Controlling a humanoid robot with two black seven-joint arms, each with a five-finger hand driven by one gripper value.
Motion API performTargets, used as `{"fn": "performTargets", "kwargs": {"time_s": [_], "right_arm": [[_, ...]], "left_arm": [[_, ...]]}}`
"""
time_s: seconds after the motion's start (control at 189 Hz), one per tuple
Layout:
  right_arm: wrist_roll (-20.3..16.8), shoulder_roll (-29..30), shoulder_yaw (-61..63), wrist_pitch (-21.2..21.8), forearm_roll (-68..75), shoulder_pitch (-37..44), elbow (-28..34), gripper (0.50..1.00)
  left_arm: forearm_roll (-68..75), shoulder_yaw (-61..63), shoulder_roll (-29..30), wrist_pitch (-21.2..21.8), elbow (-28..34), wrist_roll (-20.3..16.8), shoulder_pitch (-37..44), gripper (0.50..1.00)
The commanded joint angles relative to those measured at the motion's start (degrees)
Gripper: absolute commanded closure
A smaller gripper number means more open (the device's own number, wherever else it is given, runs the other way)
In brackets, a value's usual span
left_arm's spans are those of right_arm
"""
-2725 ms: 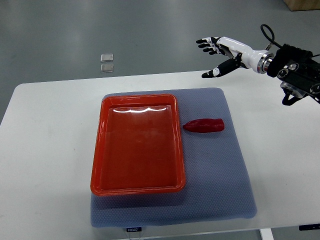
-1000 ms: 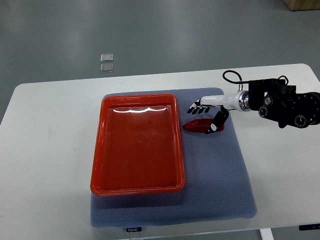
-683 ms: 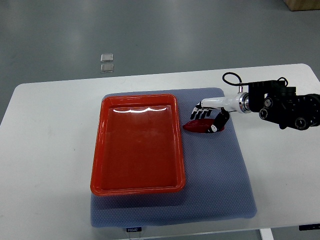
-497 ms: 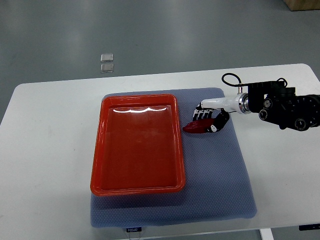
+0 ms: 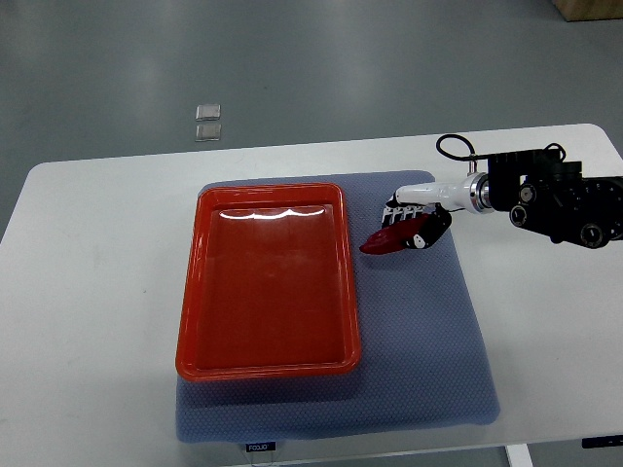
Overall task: Place red pepper on red tray
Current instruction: 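Lower the right hand and close its fingers around the red pepper, then lift the red pepper with the right hand and carry it over the tray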
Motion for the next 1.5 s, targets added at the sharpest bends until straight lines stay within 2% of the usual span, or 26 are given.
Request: {"fn": "performTargets", "kwargs": {"time_s": [0.0,0.228,0.487,0.746,1.053,1.18,1.28,1.497], "right_arm": [[0.16,-0.38,0.36,-0.24,0.05,2.15,-0.08,1.0],[0.6,1.29,5.28,0.11,0.67,5.23,0.09,0.991],[0.6,10.0,8.18,-0.16,0.58,4.87,0.62,0.981],[0.69,17.64,8.27,-0.33,0.67,3.12,-1.49,0.973],[0.69,22.3,9.24,-1.56,0.23,-0.57,-2.81,0.959],[0.69,22.65,9.33,-2.26,0.23,-1.45,-4.3,0.92],[0.69,22.65,9.41,-2.62,0.4,-2.07,-4.83,0.859],[0.69,22.74,9.33,-2.62,0.4,-2.6,-4.92,0.852]], "left_arm": [[-0.04,0.0,0.0,0.0,0.0,0.0,0.0,0.5],[0.05,0.0,0.0,0.0,0.0,0.0,0.0,0.5],[-0.04,-0.09,0.0,0.0,0.0,0.0,0.0,0.5],[0.05,-0.09,0.0,0.0,0.0,0.0,0.0,0.5],[0.05,-0.09,0.0,0.0,0.0,0.0,0.0,0.5],[0.05,-0.09,0.0,0.0,0.0,0.0,0.0,0.5],[0.05,-0.09,0.0,0.0,0.09,0.0,0.0,0.5],[-0.04,-0.09,0.0,0.0,0.0,0.0,0.0,0.5]]}}
